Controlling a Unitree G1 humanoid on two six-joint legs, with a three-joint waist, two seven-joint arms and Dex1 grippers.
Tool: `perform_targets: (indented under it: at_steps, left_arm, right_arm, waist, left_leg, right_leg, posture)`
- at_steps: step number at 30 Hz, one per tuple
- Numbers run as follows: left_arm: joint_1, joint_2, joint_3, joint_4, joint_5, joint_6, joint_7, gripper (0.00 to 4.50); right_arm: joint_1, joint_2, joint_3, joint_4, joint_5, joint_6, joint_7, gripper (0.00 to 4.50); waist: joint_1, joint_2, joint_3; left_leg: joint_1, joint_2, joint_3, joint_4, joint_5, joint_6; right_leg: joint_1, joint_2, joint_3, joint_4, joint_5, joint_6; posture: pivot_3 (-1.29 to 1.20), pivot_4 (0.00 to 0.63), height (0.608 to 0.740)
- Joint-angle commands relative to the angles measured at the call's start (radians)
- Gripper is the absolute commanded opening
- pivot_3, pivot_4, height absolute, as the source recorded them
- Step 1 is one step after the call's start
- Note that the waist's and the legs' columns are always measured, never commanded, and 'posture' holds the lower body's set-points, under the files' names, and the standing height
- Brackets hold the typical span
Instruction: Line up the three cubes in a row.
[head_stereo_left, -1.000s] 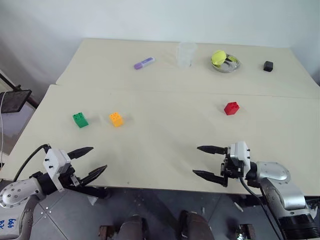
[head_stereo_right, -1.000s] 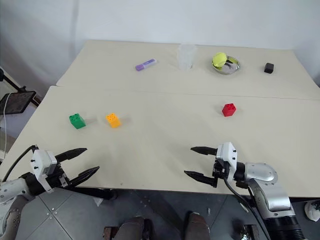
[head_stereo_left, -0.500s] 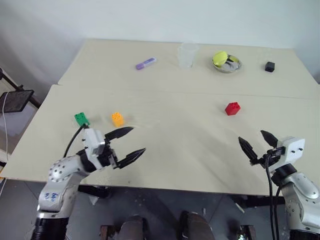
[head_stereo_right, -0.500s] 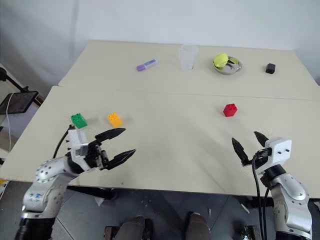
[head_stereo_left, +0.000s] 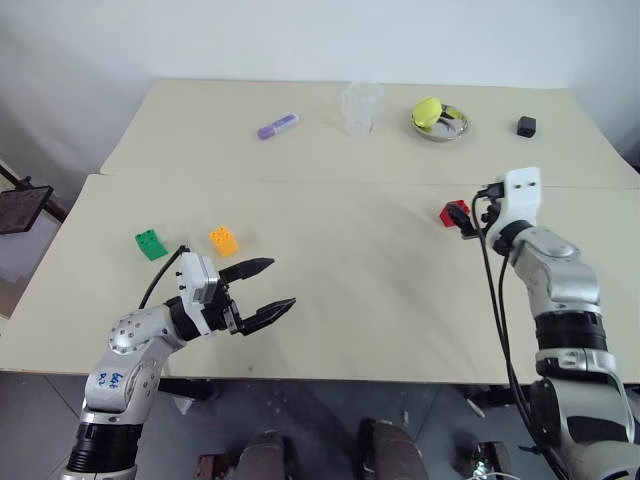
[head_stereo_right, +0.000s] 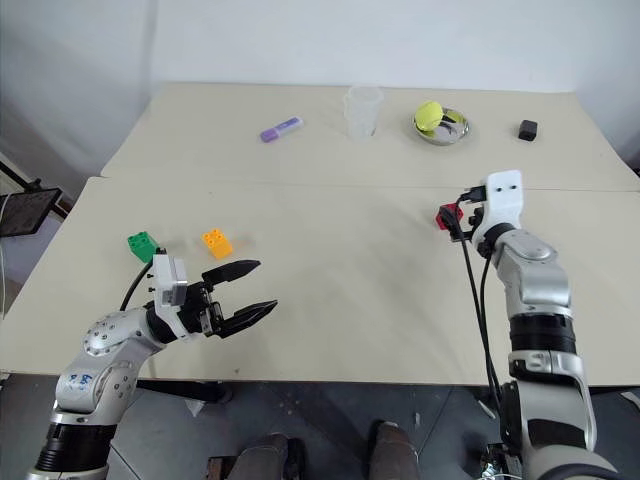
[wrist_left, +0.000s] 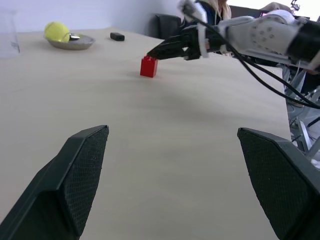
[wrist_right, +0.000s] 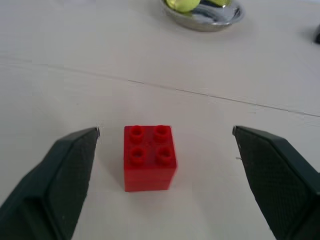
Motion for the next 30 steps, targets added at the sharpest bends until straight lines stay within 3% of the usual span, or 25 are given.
perform_targets:
  at_steps: [1, 3, 5, 13, 16, 20, 22, 26, 30]
  left_arm:
    - [0.015, 0.005, 0.007, -0.028, 0.009, -0.026, 0.006, 4.36]
    - [0.020, 0.005, 0.007, -0.031, 0.013, -0.030, 0.011, 4.36]
    - [0.032, 0.004, 0.016, -0.033, 0.015, -0.037, 0.017, 4.50]
    - [0.026, 0.008, 0.012, -0.011, 0.027, -0.052, 0.023, 4.50]
    - [0.024, 0.011, 0.013, 0.000, 0.035, -0.058, 0.018, 4.50]
    - [0.032, 0.020, 0.019, 0.012, 0.042, -0.067, 0.009, 4.50]
    - [0.036, 0.024, 0.023, 0.015, 0.040, -0.069, 0.005, 4.50]
    - [0.042, 0.036, 0.027, 0.028, 0.040, -0.073, -0.003, 4.50]
    - [0.050, 0.041, 0.031, 0.022, 0.037, -0.074, -0.001, 4.50]
  right_arm:
    - [-0.056, -0.002, 0.008, 0.143, -0.047, -0.085, -0.011, 4.50]
    - [-0.082, 0.000, 0.002, 0.205, -0.050, -0.116, -0.010, 4.50]
    - [-0.105, 0.005, 0.008, 0.260, -0.049, -0.162, 0.032, 4.09]
    - [-0.130, 0.013, 0.038, 0.336, -0.063, -0.285, 0.157, 1.50]
    - [-0.109, 0.005, 0.067, 0.288, -0.046, -0.363, 0.326, 1.49]
    - [0.002, -0.010, 0.151, -0.006, 0.116, -0.368, 0.828, 1.49]
    - [0.043, -0.033, 0.206, -0.100, 0.136, -0.362, 0.976, 1.49]
    - [0.059, -0.064, 0.342, -0.126, 0.046, -0.367, 1.101, 1.49]
    - [0.039, -0.039, 0.379, -0.026, -0.009, -0.445, 1.106, 1.49]
  waist:
    - [0.000, 0.000, 0.000]
    - [0.000, 0.000, 0.000]
    - [-0.002, 0.000, 0.000]
    - [-0.003, 0.000, 0.000]
    - [-0.002, 0.000, 0.000]
    - [-0.002, 0.001, 0.000]
    - [-0.001, 0.001, 0.000]
    - [0.001, 0.001, 0.000]
    - [0.000, 0.000, 0.000]
  left_leg:
    - [0.000, 0.000, 0.000, 0.000, 0.000, 0.000]
    - [0.000, 0.000, 0.000, 0.000, 0.000, 0.000]
    - [0.000, 0.000, 0.000, 0.000, 0.000, 0.000]
    - [0.000, 0.002, 0.001, 0.000, 0.000, 0.000]
    - [0.000, 0.002, 0.001, 0.000, 0.000, 0.000]
    - [0.000, 0.003, 0.000, 0.000, -0.001, -0.001]
    - [0.000, 0.004, 0.000, 0.000, -0.001, -0.002]
    - [0.000, 0.004, 0.001, 0.001, -0.001, -0.002]
    - [0.000, 0.004, 0.001, 0.002, -0.001, -0.002]
  right_leg:
    - [0.000, 0.000, 0.000, 0.000, 0.000, 0.000]
    - [0.000, 0.000, 0.000, 0.000, 0.000, 0.000]
    - [0.000, 0.000, 0.000, 0.000, 0.000, 0.000]
    - [0.000, 0.001, 0.001, 0.000, 0.000, 0.000]
    - [0.000, 0.001, 0.001, -0.001, 0.000, 0.000]
    - [0.000, 0.003, 0.001, -0.001, 0.000, 0.000]
    - [0.000, 0.004, 0.000, -0.001, 0.000, 0.000]
    - [0.000, 0.004, 0.001, -0.001, 0.000, 0.000]
    - [0.000, 0.004, 0.001, -0.001, 0.000, 0.000]
  posture:
    - [0.00, 0.150, 0.740]
    - [0.00, 0.150, 0.740]
    - [0.00, 0.150, 0.740]
    - [0.00, 0.150, 0.740]
    - [0.00, 0.150, 0.740]
    - [0.00, 0.150, 0.740]
    - [0.00, 0.150, 0.740]
    - [0.00, 0.150, 0.740]
    - [0.00, 0.150, 0.740]
